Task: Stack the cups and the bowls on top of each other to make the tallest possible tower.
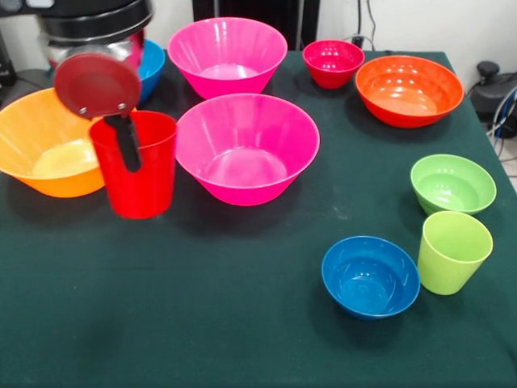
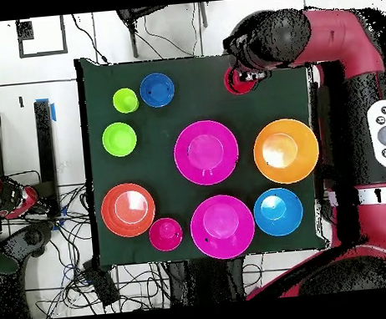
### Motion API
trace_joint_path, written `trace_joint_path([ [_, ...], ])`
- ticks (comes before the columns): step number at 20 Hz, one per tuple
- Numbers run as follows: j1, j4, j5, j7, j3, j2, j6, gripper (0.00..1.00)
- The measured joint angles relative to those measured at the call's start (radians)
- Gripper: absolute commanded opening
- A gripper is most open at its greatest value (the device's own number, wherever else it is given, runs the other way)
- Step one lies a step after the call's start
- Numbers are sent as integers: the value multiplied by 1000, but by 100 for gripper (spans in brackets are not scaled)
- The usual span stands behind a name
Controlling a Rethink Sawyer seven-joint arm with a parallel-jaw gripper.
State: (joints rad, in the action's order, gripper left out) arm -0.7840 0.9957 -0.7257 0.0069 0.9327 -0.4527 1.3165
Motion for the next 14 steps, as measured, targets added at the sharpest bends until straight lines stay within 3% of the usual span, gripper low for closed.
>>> trace_joint_path([
  [4, -37, -1, 0, -111, -1, 26, 0, 0],
  [14, -94, -1, 0, -264, -3, 75, 0, 0],
])
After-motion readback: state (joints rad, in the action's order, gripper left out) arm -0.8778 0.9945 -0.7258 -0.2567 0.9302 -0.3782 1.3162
